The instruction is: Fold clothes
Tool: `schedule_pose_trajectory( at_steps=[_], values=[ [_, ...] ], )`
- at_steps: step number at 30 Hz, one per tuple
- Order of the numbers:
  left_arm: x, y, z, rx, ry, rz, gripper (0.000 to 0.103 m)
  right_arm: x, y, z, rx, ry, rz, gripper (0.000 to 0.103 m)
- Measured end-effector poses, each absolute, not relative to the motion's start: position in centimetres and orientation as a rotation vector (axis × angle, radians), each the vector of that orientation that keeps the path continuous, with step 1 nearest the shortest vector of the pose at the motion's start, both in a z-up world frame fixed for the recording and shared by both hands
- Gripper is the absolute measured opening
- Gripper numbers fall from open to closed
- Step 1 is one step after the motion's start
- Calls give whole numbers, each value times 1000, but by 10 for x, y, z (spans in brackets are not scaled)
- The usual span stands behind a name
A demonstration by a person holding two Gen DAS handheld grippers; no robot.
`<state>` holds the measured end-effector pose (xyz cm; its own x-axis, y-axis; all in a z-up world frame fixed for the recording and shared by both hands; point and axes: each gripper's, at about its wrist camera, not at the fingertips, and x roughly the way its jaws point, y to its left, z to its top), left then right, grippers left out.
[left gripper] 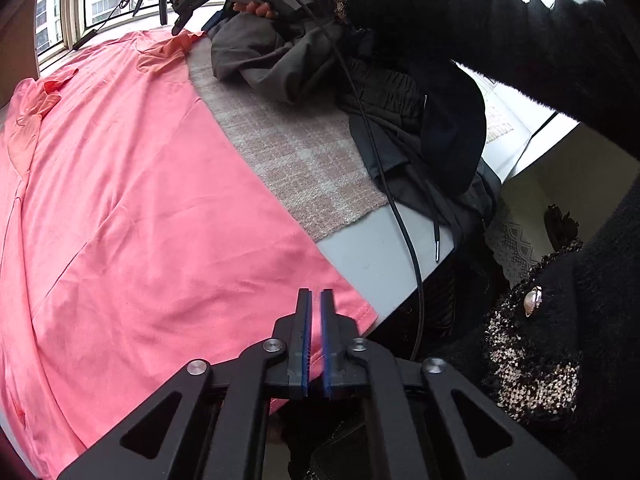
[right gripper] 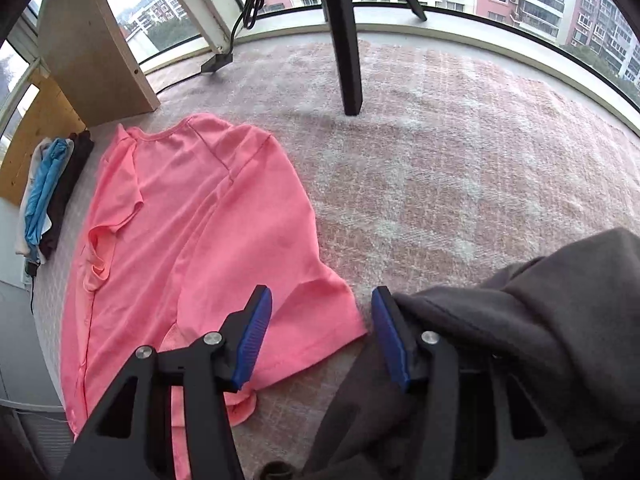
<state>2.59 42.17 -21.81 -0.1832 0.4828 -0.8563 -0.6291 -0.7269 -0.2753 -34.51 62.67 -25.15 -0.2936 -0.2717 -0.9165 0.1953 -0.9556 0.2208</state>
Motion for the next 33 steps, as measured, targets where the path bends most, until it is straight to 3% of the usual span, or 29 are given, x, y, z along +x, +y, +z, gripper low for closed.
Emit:
schedule_pose_trajectory(
  at_steps=[1,2,7,12,13,14,16,18,21,33],
  values=[
    [28,424,-219,-1347,201,1973,37,-343,622,-252,1665,-46,-2309,59],
    [30,427,-219,-1340,224,1975,49,-340,616,-253,1657,5,-2319,59],
    [40,446,-232,-1323,390,1976,50,-334,607,-253,1628,134,-2365,57],
    [59,464,-238,-1204,564,1974,50,-330,606,-253,1621,218,-2407,40],
    [61,465,-239,-1182,580,1979,42,-330,606,-252,1617,223,-2409,38],
    [60,464,-238,-1178,573,1987,25,-329,605,-252,1613,231,-2413,33],
    [54,460,-237,-1204,530,1997,2,-327,604,-252,1599,243,-2412,23],
    [45,451,-237,-1259,437,1986,2,-325,601,-251,1585,259,-2408,5],
    [43,438,-229,-1274,313,1991,2,-323,598,-249,1566,260,-2409,5],
    [33,344,-192,-1247,-210,2190,2,-333,598,-194,1426,-158,-2460,4]
  ],
)
